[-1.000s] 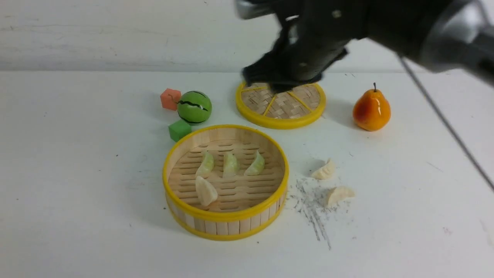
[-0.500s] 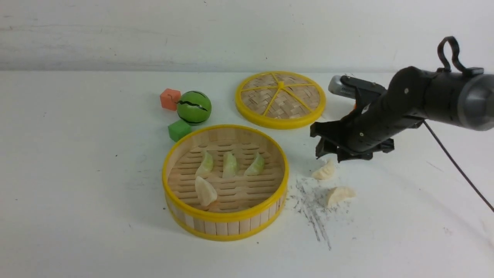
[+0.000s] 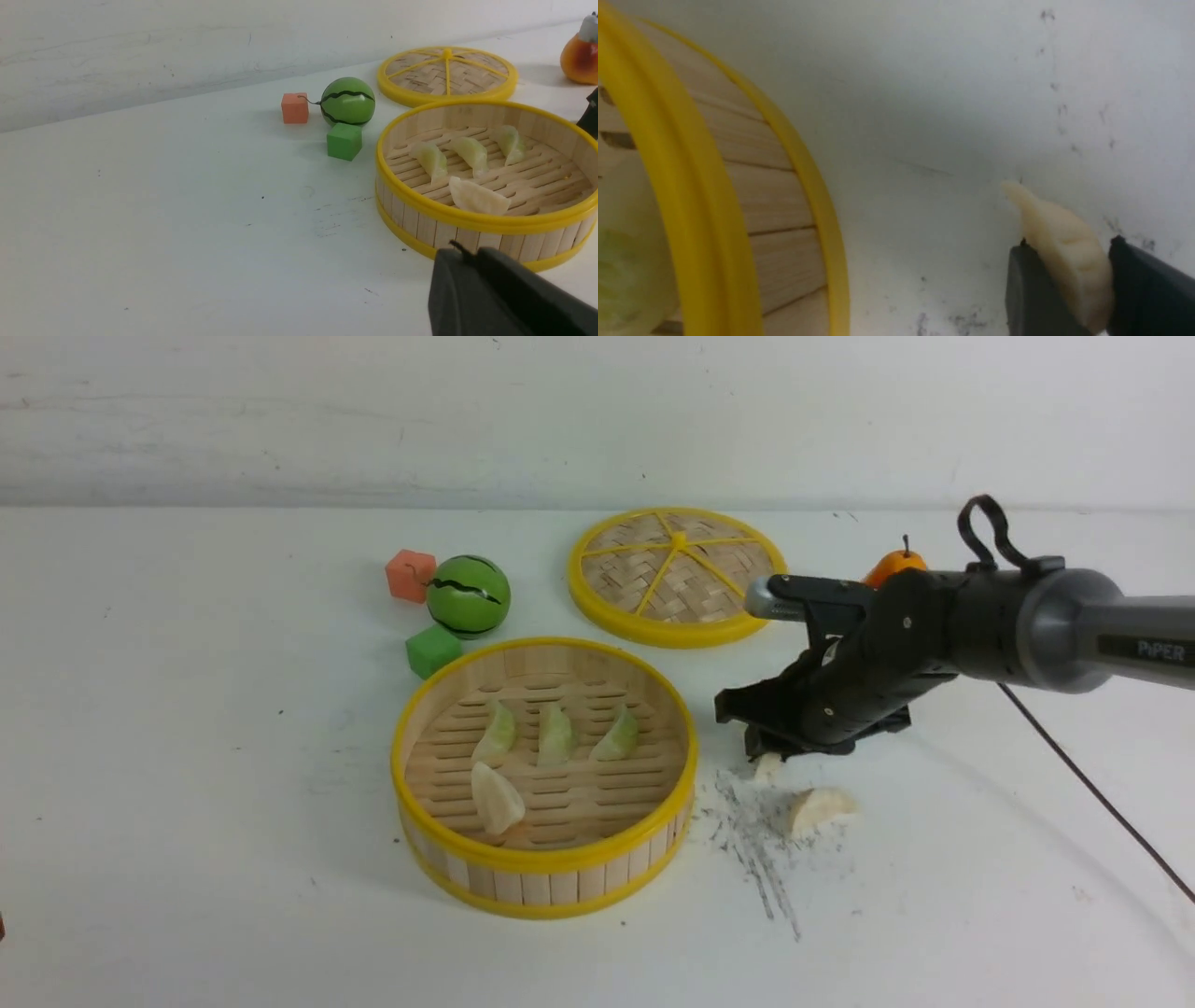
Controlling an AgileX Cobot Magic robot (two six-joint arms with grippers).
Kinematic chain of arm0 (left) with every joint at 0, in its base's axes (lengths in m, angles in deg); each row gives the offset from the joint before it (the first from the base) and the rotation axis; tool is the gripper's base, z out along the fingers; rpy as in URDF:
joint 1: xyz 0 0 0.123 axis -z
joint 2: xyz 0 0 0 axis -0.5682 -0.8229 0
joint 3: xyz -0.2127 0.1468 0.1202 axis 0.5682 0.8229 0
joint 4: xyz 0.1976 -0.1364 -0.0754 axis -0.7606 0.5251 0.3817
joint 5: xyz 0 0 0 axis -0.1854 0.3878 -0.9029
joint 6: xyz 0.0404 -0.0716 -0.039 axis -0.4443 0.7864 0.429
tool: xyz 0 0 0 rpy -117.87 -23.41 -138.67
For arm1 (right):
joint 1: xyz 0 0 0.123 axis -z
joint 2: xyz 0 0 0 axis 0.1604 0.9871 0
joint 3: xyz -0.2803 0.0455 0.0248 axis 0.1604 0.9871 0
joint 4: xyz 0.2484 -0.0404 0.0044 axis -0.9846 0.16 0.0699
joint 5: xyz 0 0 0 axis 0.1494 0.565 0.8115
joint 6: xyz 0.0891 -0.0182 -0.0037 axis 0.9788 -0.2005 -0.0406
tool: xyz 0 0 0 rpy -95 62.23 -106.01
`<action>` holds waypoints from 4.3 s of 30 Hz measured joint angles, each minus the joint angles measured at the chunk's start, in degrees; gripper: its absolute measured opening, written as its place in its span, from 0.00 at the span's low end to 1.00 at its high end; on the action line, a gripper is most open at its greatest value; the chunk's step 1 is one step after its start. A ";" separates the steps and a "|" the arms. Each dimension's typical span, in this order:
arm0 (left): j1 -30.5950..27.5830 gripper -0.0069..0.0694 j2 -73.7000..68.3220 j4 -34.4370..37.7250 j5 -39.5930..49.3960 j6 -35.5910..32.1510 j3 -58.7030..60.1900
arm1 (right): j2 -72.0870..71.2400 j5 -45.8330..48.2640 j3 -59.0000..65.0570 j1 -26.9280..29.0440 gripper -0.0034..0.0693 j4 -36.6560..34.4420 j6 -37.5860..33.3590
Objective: Put the dumplings into the steamer on the white table.
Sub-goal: 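Reach for and grasp a dumpling lying on the table beside the steamer, then place the dumpling in the bamboo steamer basket with the right gripper, then reach for and grasp a dumpling lying on the table beside the steamer, then place the dumpling in the bamboo steamer basket with the right gripper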
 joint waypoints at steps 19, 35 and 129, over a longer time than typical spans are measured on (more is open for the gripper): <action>0.00 0.14 -0.39 -0.44 -0.10 0.00 0.00 | -16.78 6.73 0.50 -7.24 0.31 7.34 -5.03; 0.00 0.16 -0.39 -0.44 -0.41 0.00 0.00 | -3.61 -6.96 0.49 -19.54 0.31 -1.12 -10.03; 0.00 0.23 -0.39 -0.68 -0.20 1.56 0.00 | -1.90 15.85 -9.60 -12.23 0.41 -8.09 -28.20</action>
